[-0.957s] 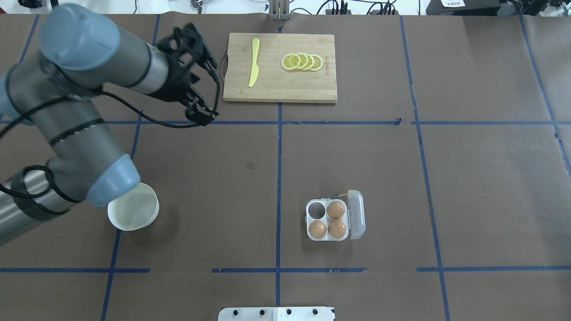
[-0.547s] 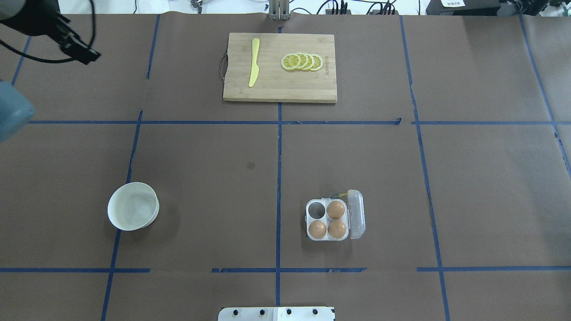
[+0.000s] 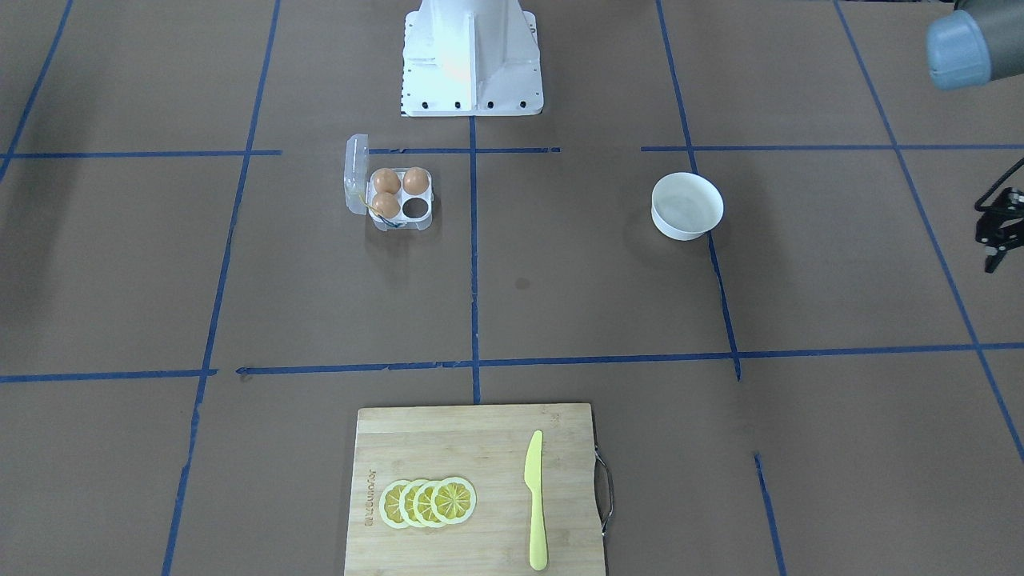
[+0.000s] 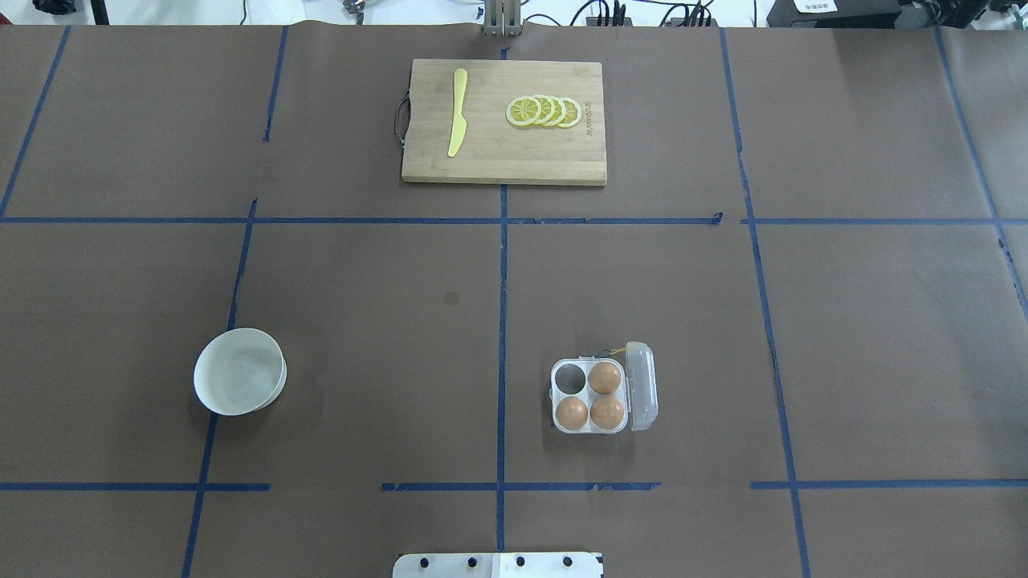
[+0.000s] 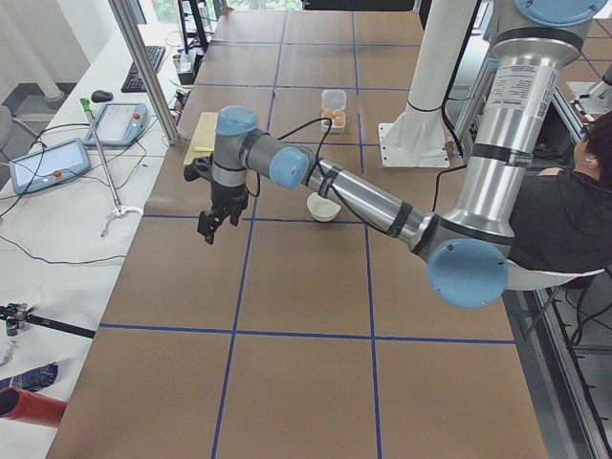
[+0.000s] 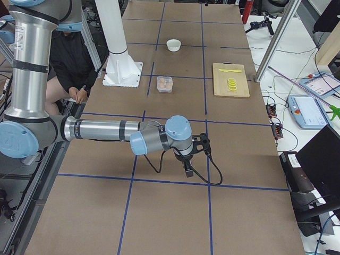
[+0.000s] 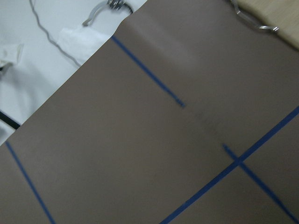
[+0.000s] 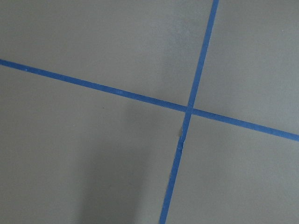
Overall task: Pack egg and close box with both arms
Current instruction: 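Bring the right gripper in toward the egg box lid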
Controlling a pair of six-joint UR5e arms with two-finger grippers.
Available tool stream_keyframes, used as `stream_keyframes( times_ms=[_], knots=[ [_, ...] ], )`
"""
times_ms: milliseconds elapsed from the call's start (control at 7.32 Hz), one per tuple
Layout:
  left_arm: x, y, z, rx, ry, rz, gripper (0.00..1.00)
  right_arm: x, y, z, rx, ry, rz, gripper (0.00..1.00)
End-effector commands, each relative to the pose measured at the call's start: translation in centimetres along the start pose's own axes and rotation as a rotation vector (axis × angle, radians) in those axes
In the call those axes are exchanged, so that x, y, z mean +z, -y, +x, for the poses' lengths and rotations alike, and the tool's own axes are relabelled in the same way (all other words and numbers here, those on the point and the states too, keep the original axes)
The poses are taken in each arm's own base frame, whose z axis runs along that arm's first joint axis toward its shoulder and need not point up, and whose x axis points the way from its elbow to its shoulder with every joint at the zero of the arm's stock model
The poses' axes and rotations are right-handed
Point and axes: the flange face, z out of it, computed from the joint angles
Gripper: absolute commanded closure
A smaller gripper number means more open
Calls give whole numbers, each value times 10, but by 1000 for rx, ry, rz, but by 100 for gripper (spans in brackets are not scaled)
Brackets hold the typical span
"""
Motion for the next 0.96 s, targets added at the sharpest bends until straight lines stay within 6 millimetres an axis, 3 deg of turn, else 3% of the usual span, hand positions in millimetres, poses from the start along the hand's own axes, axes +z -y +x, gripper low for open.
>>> stream_keyframes(
  times_ms=[0,137,273,410,547,683,820],
  knots=[
    [61,-84,-52,-96,1,-122,0,-2,2,-2,-2,1,4,0],
    [55,-136,-87,-185,-77,-116,0,-1,1,-1,0,1,3,0],
    [54,-172,-97,-153,-185,-97,0,-2,1,-2,-2,2,3,0],
    [37,-201,-115,-194,-221,-56,0,-2,1,-2,-1,1,5,2],
    [36,-208,-119,-212,-220,-53,0,-1,2,-2,33,1,4,27],
    [35,-208,-119,-215,-220,-53,0,-4,4,-8,72,6,10,44],
    [32,-204,-119,-206,-215,-44,0,5,8,-24,71,24,-10,43]
  ],
)
